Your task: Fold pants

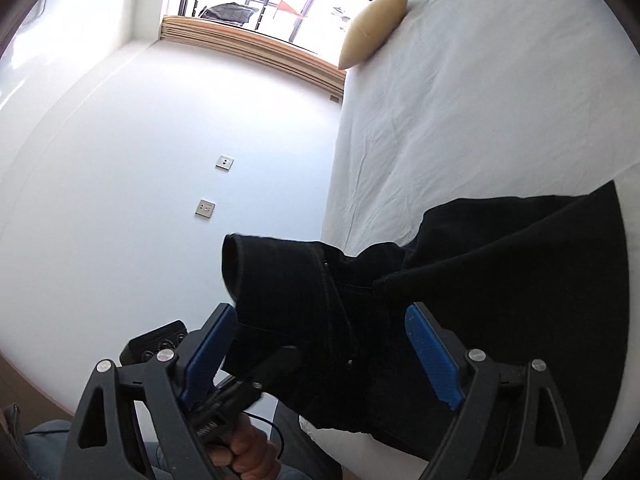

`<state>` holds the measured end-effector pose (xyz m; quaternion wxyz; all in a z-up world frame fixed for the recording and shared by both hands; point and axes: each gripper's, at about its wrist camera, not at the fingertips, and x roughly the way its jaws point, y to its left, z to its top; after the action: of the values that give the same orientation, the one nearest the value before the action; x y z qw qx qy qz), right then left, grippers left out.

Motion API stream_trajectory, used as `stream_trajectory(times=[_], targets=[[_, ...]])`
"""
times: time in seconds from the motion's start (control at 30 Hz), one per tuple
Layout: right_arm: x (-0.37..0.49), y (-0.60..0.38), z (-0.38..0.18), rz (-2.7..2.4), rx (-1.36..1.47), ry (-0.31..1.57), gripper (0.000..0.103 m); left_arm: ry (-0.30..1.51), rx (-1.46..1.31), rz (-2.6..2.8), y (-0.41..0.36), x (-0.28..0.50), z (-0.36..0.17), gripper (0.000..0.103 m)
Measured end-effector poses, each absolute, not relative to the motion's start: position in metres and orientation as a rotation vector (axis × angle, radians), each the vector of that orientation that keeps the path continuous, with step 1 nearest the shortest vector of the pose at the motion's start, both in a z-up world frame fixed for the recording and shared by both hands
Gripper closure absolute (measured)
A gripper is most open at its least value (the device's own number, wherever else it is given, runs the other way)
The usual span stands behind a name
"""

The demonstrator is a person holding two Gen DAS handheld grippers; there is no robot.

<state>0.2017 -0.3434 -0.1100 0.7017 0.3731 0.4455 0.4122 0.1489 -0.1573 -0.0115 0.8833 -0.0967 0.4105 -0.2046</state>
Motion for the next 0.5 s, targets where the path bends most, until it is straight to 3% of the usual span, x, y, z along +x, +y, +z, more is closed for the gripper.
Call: stream_trajectory(times=[0.37,0.4,0.5], targets=[[0.200,-0.325,-0.126,0.852,0.664,1.152,0.012,0.902,0.125,-0.483,-0.241,0.121,-0.043,0.087],[0.201,-0.323,-0.127,0.833,0.639,1.164,0.014,0.892,0.161,-0.483,-0.247,0.117,-0.046,0.087],[0.208,-0.316,-0.138,0.776,0.558,1.210,0.042,0.857,0.245,-0.480,-0.258,0.105,-0.051,0.087]])
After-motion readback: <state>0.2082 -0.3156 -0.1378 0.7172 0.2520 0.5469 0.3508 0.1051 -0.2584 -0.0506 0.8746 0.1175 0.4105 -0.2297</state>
